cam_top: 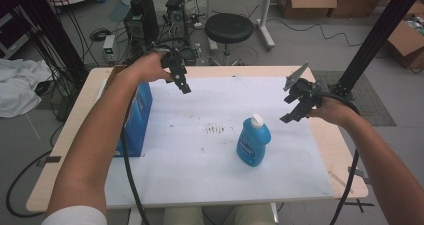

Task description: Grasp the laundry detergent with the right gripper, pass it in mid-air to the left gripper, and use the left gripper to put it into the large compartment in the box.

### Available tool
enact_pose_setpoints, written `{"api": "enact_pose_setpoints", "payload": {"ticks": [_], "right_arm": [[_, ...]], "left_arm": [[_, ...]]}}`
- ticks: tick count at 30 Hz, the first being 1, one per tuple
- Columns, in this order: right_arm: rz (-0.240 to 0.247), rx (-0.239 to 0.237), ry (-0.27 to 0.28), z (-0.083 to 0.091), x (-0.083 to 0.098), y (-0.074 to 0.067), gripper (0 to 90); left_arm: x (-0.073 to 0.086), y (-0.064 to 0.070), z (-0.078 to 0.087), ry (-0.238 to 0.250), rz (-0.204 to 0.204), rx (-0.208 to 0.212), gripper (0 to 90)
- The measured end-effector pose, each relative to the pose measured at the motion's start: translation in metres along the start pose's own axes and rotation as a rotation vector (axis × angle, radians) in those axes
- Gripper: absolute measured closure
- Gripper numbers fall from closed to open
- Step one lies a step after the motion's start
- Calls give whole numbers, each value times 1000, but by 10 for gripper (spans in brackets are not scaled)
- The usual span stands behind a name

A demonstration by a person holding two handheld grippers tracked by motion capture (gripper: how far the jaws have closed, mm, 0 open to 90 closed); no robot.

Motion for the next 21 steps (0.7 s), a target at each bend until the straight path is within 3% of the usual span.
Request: {"api": "enact_pose_setpoints", "payload": {"ticks": [11, 21], "right_arm": [[-46, 48, 43, 0, 23, -16, 166], [-121, 105, 141, 2, 47, -30, 168]], "left_arm": [[-4, 3, -1, 0, -12, 3, 219], [-2, 5, -7, 1, -7, 11, 219]]}}
Point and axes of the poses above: each handheld gripper's, and its own axes: z roughly backward along the jaws, x roughly out of its underside, y roughly to its right, the point moved 5 cm from there along -z, roughly forward along the jaws, and after that the axes turned 12 degrees about y, right-handed, at the moved point
